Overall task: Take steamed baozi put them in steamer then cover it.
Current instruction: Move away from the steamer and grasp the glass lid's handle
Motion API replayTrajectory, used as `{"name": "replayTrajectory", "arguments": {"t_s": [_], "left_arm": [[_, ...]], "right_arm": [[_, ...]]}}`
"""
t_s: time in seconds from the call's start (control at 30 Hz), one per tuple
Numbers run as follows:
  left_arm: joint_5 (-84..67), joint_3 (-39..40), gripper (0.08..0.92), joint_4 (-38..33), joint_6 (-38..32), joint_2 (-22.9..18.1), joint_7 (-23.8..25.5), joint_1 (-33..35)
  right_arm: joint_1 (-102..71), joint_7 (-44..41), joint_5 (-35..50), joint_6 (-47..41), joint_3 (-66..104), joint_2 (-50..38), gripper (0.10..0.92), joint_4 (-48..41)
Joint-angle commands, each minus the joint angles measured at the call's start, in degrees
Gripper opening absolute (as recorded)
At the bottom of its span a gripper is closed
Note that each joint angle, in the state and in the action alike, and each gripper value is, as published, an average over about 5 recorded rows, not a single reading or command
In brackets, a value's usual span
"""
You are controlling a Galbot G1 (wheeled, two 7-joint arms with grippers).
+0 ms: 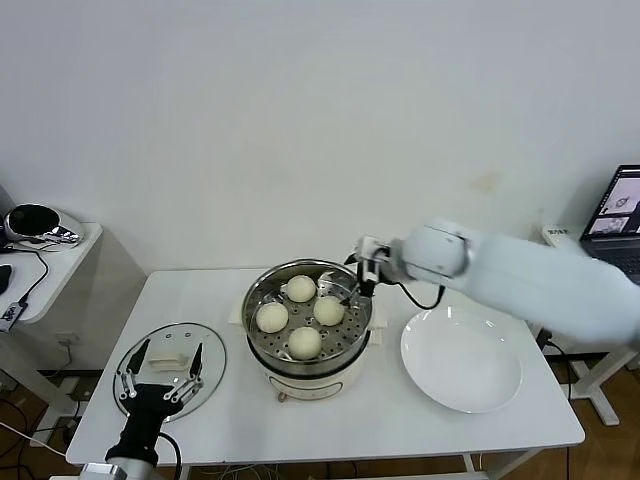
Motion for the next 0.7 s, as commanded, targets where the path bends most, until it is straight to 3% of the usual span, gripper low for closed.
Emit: {"name": "replayTrajectory", "arguments": {"t_s": [0.03,0.23,0.37,0.53,0.7], "left_arm": [[0.81,0.01,0.823,1.49,-0.27,-0.78,-0.27,0.21],[2.06,0.07,0.823,3.60,-0.63,-2.01,-1.59,0.48],[5.90,0.38,0.823,5.92,-0.87,-2.36,-2.84,0.64],[22.88,-0.70,0.823,11.39,-1.02,-1.57,-6.92,-1.03],[45.23,-6.86,0.823,19.73,-3.67,2.88,-6.73,-3.30]], "right_arm": [[-54.25,22.23,-9.76,27.15,47.93,-13.56,0.823,11.66],[-82.70,18.11,-24.12,40.36,80.09,5.25,0.823,10.63],[-90.96,13.51,-27.02,44.81,92.99,19.74,0.823,11.17],[-96.27,10.91,-29.21,46.66,104.91,34.03,0.823,12.22],[-102.32,13.37,-29.89,46.87,107.92,37.39,0.823,13.26]]}}
